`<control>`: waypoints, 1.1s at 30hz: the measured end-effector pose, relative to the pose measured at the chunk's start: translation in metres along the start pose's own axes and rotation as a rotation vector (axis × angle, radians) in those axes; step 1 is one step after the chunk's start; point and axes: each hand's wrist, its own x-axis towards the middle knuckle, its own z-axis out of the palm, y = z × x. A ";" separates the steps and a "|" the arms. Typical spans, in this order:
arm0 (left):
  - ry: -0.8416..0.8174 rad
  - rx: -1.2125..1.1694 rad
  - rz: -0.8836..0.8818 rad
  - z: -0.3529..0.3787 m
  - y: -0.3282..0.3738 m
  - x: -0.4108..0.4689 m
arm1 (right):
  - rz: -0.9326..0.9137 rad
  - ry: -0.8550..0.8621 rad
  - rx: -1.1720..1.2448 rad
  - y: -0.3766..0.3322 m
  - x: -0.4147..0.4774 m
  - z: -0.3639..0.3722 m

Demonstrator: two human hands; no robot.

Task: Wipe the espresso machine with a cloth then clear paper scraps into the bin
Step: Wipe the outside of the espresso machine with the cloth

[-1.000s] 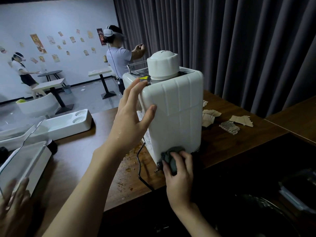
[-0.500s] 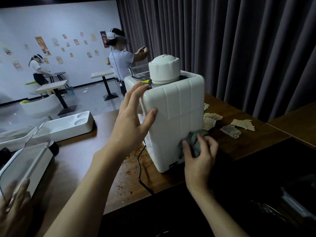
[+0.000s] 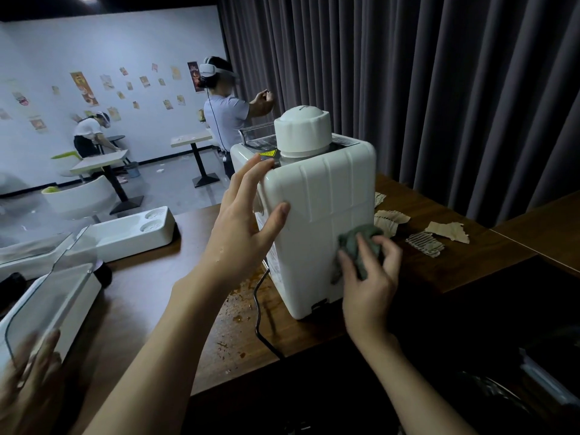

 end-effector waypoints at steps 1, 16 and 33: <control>-0.006 0.004 -0.002 -0.001 0.000 0.000 | 0.038 0.036 0.009 0.000 0.010 -0.001; -0.008 -0.003 -0.009 -0.001 0.004 0.000 | -0.213 -0.156 -0.020 -0.043 -0.038 0.016; -0.040 -0.005 -0.036 -0.008 0.009 0.002 | -0.020 0.004 0.022 -0.047 0.016 0.007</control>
